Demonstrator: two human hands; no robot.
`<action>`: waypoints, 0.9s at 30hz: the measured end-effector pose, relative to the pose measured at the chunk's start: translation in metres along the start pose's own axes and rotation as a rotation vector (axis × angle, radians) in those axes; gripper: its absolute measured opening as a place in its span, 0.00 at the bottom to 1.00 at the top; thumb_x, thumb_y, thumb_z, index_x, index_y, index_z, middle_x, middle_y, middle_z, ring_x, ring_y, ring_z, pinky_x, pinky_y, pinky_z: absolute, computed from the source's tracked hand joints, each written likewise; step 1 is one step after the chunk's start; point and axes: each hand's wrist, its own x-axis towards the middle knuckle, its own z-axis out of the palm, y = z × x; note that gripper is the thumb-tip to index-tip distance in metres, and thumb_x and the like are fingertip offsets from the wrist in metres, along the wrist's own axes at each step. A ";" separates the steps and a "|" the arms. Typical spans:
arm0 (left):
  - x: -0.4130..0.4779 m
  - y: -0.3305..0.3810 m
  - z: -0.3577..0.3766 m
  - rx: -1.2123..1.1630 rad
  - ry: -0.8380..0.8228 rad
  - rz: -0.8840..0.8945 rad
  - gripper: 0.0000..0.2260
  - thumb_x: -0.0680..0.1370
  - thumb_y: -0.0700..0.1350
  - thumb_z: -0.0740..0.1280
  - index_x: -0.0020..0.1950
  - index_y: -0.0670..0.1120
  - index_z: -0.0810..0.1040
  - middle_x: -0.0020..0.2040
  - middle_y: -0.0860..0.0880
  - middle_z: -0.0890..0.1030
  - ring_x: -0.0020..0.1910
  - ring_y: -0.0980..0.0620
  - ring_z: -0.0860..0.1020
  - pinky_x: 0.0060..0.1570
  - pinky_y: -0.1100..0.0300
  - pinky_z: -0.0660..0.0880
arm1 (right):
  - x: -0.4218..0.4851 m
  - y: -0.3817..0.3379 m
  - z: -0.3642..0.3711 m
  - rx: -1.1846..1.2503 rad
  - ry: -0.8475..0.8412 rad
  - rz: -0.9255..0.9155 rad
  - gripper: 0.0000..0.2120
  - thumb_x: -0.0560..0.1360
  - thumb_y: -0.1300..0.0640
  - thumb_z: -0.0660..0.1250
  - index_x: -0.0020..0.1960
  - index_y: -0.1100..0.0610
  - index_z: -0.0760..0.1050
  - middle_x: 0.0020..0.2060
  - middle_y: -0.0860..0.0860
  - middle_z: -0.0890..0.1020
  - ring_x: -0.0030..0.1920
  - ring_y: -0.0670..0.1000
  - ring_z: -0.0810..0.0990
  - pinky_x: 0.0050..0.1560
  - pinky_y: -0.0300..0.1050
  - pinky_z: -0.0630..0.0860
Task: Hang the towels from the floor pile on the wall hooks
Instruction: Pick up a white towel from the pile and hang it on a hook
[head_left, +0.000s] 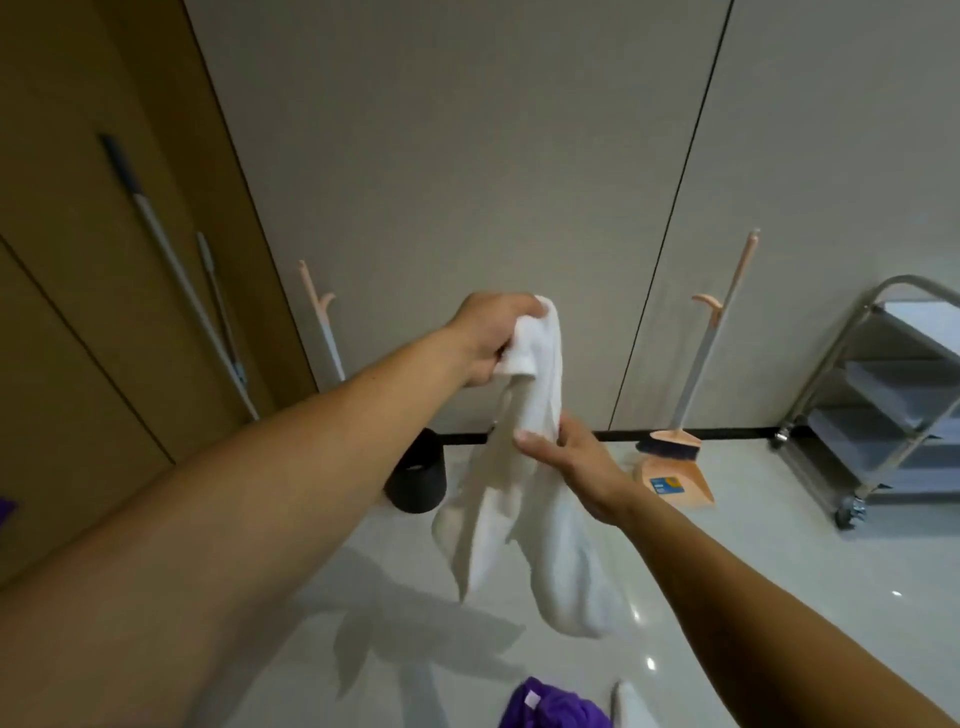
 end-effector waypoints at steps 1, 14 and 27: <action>-0.007 0.011 0.003 -0.086 0.037 0.012 0.03 0.74 0.35 0.68 0.40 0.39 0.77 0.32 0.43 0.78 0.29 0.48 0.78 0.31 0.58 0.78 | -0.001 -0.007 0.010 -0.024 -0.067 -0.012 0.28 0.64 0.40 0.78 0.60 0.45 0.74 0.51 0.48 0.84 0.51 0.49 0.84 0.50 0.47 0.82; -0.104 -0.036 -0.107 0.378 -0.070 -0.123 0.43 0.64 0.53 0.79 0.74 0.56 0.60 0.67 0.55 0.68 0.67 0.48 0.69 0.59 0.50 0.73 | 0.007 -0.078 0.066 0.329 -0.047 0.134 0.14 0.74 0.57 0.70 0.57 0.63 0.76 0.49 0.62 0.84 0.47 0.61 0.85 0.47 0.54 0.82; -0.219 -0.010 -0.192 -0.145 0.300 0.074 0.13 0.78 0.49 0.62 0.52 0.43 0.83 0.52 0.41 0.82 0.51 0.43 0.80 0.56 0.50 0.75 | -0.009 -0.117 0.142 0.627 -0.646 0.147 0.24 0.72 0.42 0.69 0.58 0.60 0.82 0.50 0.60 0.84 0.50 0.59 0.84 0.51 0.53 0.81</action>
